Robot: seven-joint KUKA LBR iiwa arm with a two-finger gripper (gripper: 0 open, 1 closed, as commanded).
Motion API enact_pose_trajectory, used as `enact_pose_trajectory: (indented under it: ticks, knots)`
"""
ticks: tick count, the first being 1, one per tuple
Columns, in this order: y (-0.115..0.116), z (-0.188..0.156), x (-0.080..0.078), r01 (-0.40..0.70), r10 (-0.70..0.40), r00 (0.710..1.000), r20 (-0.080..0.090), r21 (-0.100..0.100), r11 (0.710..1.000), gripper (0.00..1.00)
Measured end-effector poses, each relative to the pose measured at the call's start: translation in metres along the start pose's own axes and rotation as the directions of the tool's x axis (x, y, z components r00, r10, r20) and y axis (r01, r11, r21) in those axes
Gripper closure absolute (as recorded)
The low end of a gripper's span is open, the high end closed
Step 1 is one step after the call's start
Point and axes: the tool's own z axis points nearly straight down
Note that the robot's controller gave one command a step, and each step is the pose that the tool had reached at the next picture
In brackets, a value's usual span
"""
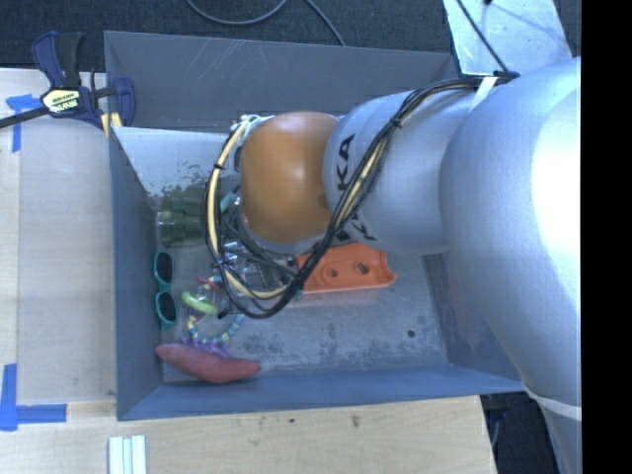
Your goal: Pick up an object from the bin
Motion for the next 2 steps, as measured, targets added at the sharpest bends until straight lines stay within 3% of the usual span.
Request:
enact_pose_trajectory:
  ticks: [1, 2]
  knots:
    - [0.005, -0.04, 0.001, -0.149, 0.149, 0.989, -0.007, 0.002, 0.989, 1.0]
    - [0.003, -0.097, -0.002, -0.156, 0.156, 0.988, 0.001, 0.001, 0.988, 1.0]
